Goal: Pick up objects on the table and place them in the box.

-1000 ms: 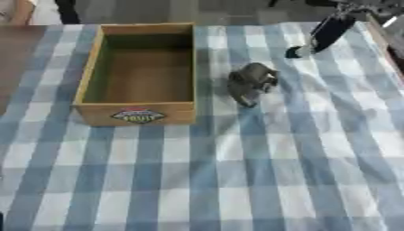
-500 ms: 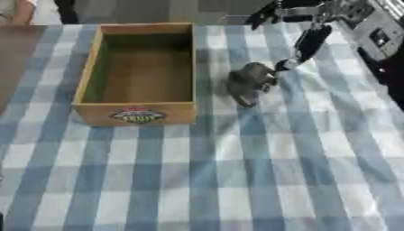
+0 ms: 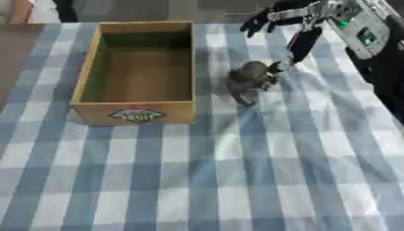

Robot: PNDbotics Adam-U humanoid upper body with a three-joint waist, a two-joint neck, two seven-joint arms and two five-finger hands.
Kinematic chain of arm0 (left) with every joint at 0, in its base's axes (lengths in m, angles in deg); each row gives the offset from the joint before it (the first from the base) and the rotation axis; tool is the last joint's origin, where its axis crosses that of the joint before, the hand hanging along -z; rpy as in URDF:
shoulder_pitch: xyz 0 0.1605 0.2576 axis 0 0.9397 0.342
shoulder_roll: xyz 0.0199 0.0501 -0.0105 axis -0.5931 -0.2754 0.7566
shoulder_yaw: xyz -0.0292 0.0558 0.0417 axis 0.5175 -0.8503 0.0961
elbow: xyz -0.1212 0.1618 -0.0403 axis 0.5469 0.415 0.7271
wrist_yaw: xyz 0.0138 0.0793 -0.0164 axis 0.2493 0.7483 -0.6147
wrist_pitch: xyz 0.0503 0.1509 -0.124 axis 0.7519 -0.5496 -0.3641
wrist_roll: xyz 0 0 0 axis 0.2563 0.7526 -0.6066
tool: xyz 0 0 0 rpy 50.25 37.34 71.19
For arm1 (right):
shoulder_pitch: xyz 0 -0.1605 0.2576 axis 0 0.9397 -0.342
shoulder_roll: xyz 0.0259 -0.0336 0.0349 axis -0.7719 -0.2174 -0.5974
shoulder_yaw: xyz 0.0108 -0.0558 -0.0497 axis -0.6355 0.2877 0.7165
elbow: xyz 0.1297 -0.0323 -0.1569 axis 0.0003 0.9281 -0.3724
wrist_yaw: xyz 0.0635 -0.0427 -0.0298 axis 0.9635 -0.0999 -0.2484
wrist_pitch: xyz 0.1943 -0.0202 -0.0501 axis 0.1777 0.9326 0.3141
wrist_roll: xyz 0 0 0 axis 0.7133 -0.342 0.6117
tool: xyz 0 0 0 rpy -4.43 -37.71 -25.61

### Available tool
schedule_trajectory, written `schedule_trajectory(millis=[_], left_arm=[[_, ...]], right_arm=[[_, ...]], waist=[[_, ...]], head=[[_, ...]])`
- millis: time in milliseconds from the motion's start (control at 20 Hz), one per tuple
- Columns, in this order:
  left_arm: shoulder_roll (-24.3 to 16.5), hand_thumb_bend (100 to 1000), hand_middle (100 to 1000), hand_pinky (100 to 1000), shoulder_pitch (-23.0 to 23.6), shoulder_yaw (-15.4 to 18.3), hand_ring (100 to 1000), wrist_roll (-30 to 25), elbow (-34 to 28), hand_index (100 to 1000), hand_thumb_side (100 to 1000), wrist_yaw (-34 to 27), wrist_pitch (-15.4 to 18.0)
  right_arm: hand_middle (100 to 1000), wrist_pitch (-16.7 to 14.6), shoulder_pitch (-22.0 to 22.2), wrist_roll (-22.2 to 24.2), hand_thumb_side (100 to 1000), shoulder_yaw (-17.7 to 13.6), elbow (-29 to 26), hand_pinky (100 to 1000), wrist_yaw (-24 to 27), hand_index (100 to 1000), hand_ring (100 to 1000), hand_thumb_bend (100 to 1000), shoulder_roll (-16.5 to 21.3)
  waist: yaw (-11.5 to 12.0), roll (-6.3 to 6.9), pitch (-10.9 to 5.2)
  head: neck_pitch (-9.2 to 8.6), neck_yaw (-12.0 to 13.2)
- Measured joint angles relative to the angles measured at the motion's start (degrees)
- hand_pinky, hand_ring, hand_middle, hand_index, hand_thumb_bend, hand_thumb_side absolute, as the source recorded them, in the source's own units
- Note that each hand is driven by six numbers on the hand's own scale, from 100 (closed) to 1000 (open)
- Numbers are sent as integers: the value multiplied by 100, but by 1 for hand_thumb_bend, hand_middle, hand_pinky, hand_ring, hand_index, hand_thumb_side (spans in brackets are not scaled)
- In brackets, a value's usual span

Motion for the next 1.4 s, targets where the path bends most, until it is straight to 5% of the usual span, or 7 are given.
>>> schedule_trajectory(millis=[1400], left_arm=[[0, 100, 784, 797, -5, -1, 830, -20, 0, 683, 619, -26, -10]], right_arm=[[806, -230, 93, -230, 100, 41, 215, 837, 59, 999, 910, 349, 0]], waist=[[44, 32, 150]], head=[[-145, -27]])
